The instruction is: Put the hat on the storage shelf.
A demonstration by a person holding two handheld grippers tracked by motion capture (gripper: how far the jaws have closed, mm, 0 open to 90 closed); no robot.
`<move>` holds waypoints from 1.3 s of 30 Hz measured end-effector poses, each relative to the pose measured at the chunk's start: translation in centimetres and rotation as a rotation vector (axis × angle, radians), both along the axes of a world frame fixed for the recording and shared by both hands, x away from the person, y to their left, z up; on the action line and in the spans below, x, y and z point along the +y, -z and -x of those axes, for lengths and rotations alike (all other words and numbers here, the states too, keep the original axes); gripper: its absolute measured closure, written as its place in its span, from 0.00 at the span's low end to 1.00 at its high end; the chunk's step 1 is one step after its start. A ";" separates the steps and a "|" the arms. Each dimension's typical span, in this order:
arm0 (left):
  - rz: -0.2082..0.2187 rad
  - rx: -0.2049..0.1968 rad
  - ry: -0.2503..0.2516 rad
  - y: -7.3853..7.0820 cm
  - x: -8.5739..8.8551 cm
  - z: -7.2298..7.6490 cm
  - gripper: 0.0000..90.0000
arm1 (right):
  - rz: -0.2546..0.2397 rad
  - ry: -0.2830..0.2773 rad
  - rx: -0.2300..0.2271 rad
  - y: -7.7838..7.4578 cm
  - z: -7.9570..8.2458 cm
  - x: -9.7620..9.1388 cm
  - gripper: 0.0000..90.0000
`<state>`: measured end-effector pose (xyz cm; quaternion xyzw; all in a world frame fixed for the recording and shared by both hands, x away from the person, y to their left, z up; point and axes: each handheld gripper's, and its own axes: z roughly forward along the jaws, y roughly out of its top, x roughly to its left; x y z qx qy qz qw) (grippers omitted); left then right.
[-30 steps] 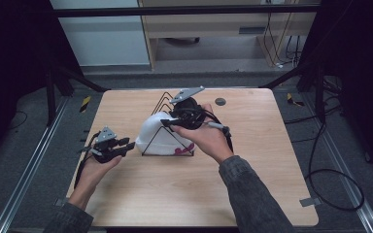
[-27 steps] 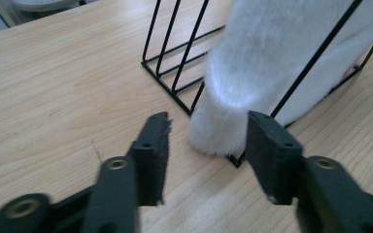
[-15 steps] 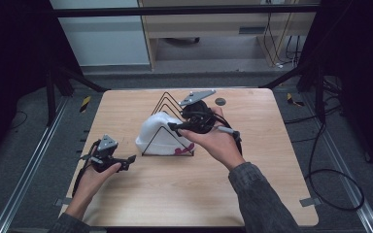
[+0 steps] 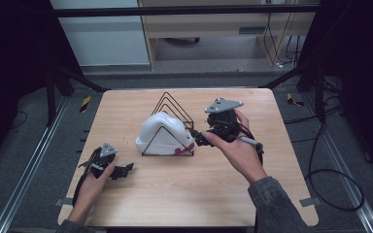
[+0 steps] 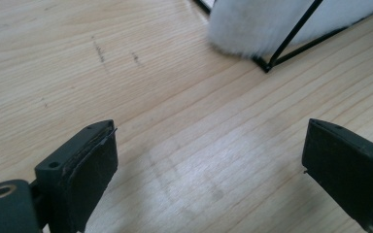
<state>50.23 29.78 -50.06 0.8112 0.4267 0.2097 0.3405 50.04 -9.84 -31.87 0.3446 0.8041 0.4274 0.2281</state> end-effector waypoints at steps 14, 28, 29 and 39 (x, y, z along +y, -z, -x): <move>0.006 0.031 -0.004 0.7 0.3 -0.1 0.03 | -0.009 0.062 0.041 4.8 2.1 -5.5 0.14; 0.004 0.035 0.003 0.7 0.2 -0.1 0.00 | -0.001 0.111 0.099 10.1 3.9 -8.2 0.15; 0.005 0.034 0.002 0.7 0.2 -0.1 0.00 | -0.003 0.113 0.106 10.5 4.0 -8.2 0.15; 0.003 0.036 0.005 0.7 0.2 -0.1 0.00 | -0.017 0.167 0.194 15.4 3.9 -8.7 0.15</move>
